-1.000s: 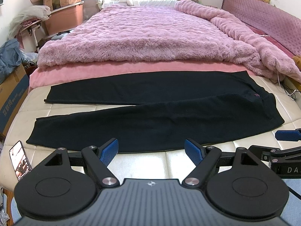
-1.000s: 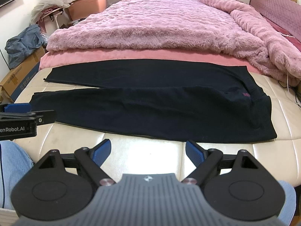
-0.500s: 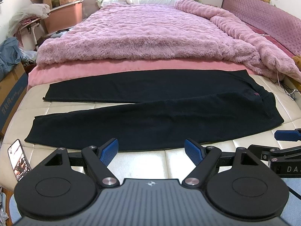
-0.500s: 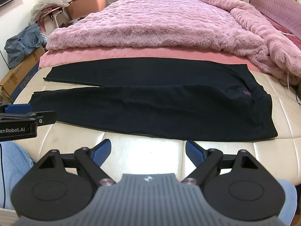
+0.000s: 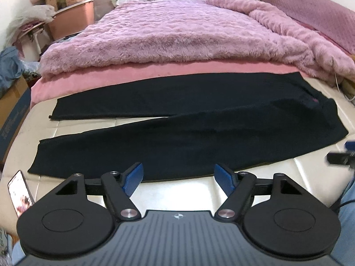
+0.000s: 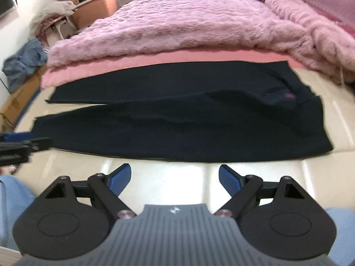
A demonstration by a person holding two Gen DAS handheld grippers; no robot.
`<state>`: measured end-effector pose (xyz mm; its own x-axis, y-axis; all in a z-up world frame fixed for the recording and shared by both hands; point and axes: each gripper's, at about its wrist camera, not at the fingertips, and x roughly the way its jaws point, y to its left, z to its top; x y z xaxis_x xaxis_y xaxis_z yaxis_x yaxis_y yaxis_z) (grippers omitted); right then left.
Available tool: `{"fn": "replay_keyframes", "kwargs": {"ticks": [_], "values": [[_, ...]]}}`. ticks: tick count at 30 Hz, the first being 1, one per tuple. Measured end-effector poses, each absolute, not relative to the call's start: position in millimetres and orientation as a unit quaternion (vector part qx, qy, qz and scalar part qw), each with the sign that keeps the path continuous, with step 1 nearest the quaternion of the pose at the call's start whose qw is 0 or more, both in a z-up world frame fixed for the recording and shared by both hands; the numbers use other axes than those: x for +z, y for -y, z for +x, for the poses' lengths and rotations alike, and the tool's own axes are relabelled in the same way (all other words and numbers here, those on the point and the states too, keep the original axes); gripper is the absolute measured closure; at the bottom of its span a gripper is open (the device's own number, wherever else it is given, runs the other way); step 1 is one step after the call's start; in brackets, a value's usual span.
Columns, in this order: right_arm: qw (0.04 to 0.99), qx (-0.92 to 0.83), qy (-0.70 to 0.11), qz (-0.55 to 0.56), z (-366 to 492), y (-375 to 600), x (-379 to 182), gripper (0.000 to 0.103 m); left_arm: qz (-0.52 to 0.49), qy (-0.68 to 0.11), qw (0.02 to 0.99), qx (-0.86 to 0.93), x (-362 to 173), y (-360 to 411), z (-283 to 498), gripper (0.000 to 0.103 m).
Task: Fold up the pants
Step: 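Reach both tools to the hems of the two black pant legs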
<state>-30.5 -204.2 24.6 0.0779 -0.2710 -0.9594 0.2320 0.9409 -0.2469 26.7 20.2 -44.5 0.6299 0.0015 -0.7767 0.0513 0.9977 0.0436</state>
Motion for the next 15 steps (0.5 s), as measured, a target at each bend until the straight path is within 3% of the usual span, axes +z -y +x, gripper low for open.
{"fn": "replay_keyframes", "kwargs": {"ticks": [3,9,12,15], "values": [[0.731,-0.192,-0.654,-0.037,-31,234,21,0.022,0.040,-0.440,0.897,-0.025,-57,-33,38,0.025],[0.717,-0.252,-0.648,-0.054,-31,320,24,0.039,0.011,-0.460,0.888,-0.002,-77,-68,65,0.042],[0.694,-0.296,-0.654,-0.051,-36,373,25,0.046,0.001,-0.470,0.883,0.018,-86,-82,75,0.044],[0.672,-0.349,-0.653,-0.005,-47,429,28,0.047,-0.017,-0.482,0.875,0.039,-94,-96,84,0.046]]}}
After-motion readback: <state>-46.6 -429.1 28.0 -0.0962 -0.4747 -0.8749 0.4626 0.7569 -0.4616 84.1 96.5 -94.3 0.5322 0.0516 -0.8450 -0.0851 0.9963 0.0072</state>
